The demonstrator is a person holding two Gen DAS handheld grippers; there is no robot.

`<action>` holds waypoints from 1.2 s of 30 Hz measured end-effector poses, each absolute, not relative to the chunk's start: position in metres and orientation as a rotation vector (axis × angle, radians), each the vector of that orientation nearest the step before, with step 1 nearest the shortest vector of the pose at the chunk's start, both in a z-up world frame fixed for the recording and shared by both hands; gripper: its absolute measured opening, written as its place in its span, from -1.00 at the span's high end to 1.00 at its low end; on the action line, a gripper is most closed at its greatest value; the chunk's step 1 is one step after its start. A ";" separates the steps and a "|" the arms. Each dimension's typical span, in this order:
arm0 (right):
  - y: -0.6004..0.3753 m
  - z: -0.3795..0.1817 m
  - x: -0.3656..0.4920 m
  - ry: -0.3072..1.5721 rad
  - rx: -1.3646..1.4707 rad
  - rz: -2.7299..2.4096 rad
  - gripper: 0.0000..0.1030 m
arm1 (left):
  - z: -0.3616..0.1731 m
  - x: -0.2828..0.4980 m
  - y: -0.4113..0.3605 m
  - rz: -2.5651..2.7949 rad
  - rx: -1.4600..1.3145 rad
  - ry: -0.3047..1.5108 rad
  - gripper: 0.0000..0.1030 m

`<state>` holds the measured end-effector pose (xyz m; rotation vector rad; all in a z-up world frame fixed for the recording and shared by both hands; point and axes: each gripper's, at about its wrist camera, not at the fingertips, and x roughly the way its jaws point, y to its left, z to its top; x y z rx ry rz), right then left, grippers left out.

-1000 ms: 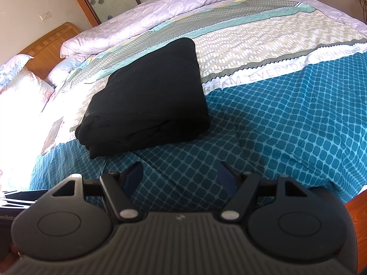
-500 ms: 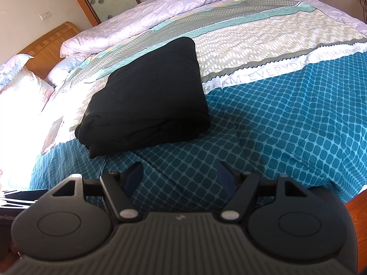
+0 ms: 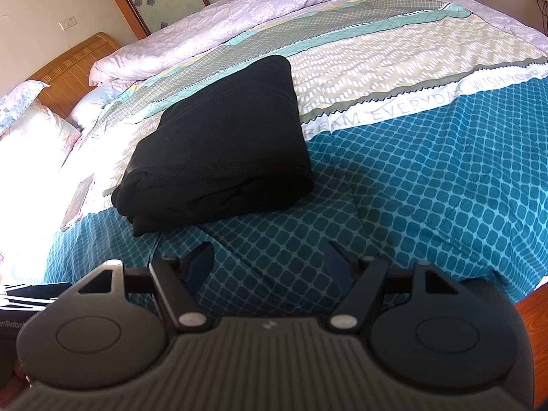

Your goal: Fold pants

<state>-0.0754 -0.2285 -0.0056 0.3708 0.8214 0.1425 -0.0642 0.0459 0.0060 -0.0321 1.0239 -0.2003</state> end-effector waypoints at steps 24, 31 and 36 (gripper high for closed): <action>-0.227 -0.007 -0.077 0.823 0.369 0.145 -0.42 | 0.007 -0.062 0.051 -0.194 -0.049 1.023 -0.99; -0.227 -0.007 -0.077 0.823 0.370 0.145 -0.42 | 0.006 -0.062 0.053 -0.189 -0.057 1.029 -0.99; -0.229 -0.008 -0.076 0.825 0.374 0.144 -0.41 | 0.006 -0.062 0.053 -0.189 -0.060 1.030 -0.99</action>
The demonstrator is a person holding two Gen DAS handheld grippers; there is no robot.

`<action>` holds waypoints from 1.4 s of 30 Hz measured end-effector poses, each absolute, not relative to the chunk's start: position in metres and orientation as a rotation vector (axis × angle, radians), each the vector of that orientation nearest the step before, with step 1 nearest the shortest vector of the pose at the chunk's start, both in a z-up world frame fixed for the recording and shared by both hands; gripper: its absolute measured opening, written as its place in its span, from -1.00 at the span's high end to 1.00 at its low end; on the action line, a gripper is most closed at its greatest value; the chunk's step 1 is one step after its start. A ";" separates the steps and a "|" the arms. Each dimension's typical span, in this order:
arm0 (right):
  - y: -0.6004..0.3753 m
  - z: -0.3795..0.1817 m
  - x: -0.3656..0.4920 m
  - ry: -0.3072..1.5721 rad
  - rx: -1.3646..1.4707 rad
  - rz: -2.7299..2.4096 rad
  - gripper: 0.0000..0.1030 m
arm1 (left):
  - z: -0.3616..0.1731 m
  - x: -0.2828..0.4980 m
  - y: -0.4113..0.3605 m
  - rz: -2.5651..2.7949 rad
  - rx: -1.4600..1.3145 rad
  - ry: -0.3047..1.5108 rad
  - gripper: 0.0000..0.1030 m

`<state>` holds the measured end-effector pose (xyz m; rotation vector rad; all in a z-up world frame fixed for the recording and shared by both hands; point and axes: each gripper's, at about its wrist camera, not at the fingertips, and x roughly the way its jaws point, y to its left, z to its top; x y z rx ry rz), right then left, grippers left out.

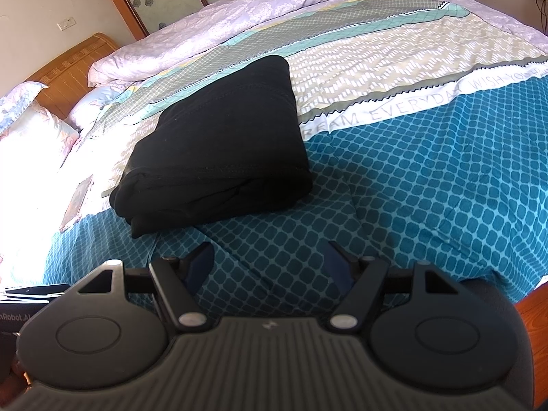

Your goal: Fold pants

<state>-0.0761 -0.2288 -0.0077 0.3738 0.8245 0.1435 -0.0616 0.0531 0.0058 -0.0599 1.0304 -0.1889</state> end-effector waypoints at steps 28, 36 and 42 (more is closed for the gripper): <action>-0.231 -0.007 -0.075 0.827 0.368 0.152 -0.40 | 0.006 -0.062 0.053 -0.191 -0.065 1.032 -0.99; -0.231 -0.007 -0.075 0.826 0.368 0.150 -0.35 | 0.006 -0.063 0.053 -0.190 -0.065 1.032 -0.99; -0.232 -0.007 -0.075 0.827 0.367 0.152 -0.35 | 0.007 -0.063 0.052 -0.191 -0.067 1.032 -0.99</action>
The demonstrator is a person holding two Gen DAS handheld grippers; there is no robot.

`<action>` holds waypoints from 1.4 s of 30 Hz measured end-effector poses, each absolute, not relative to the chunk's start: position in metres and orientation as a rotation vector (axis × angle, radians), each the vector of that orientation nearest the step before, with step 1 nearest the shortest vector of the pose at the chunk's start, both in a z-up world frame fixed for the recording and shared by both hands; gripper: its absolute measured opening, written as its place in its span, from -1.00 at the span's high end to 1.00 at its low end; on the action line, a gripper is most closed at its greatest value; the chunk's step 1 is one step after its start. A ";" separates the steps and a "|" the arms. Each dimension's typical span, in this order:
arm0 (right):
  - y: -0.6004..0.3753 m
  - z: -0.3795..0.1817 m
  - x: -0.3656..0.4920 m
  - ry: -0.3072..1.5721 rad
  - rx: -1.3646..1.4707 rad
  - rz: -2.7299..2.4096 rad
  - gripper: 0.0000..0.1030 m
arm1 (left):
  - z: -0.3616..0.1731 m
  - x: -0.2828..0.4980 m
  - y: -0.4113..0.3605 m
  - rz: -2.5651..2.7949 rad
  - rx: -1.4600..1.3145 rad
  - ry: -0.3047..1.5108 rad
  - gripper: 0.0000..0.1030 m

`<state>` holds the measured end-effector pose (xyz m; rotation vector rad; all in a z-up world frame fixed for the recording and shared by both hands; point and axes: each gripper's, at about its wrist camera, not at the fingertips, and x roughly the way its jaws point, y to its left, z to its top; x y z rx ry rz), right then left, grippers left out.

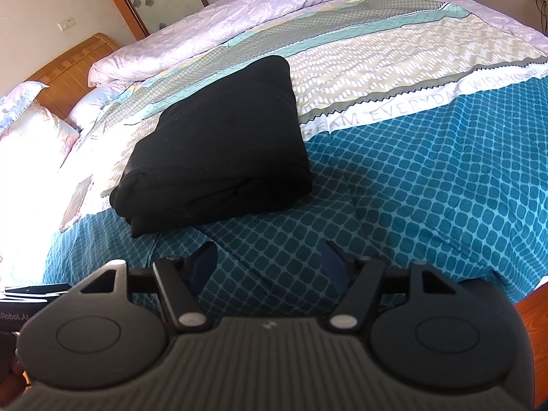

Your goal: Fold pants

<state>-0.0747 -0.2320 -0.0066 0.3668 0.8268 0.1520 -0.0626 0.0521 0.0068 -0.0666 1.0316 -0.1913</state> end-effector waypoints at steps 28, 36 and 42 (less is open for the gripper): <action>-0.232 -0.007 -0.075 0.828 0.367 0.153 -0.35 | 0.007 -0.063 0.054 -0.192 -0.073 1.033 -0.99; -0.232 -0.008 -0.076 0.830 0.369 0.153 -0.34 | 0.006 -0.063 0.055 -0.192 -0.077 1.034 -0.99; -0.231 -0.009 -0.077 0.831 0.370 0.153 -0.34 | 0.006 -0.063 0.056 -0.193 -0.077 1.034 -0.99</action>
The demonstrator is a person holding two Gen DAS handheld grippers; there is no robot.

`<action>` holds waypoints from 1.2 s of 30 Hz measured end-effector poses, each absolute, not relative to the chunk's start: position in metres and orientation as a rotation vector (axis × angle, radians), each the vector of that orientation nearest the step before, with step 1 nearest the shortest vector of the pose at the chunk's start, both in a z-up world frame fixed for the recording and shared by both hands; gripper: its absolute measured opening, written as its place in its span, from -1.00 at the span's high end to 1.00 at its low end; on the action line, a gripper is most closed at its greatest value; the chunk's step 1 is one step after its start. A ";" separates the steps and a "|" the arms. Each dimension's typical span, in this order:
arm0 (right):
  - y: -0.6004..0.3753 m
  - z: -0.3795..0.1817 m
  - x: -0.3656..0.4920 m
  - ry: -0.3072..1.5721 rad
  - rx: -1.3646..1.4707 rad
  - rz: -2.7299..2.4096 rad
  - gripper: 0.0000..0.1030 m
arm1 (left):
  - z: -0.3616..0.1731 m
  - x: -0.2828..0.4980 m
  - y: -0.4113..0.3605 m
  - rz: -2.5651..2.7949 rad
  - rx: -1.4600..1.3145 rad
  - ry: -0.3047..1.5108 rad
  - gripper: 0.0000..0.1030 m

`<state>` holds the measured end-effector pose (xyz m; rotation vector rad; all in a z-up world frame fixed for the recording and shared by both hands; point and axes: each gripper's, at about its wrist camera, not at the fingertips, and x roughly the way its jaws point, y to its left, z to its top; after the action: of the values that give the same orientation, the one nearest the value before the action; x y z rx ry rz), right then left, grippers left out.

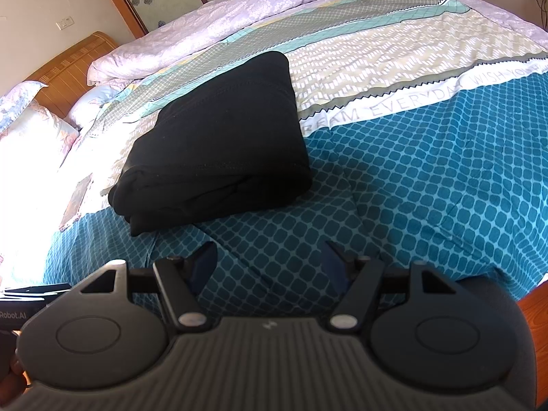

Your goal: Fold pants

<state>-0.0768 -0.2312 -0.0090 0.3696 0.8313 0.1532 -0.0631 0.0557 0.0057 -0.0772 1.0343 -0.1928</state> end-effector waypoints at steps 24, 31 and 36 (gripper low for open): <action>-0.233 -0.012 -0.074 0.847 0.380 0.157 -0.34 | 0.004 -0.057 0.067 -0.165 -0.098 1.030 -0.99; -0.233 -0.013 -0.073 0.851 0.381 0.155 -0.34 | 0.002 -0.056 0.070 -0.161 -0.103 1.036 -0.99; -0.233 -0.012 -0.073 0.846 0.374 0.157 -0.34 | 0.002 -0.056 0.072 -0.157 -0.105 1.035 -0.99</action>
<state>-0.0727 -0.2326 -0.0120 0.3736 0.8461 0.1571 -0.0556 0.0718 0.0017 -0.1049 1.0350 -0.1568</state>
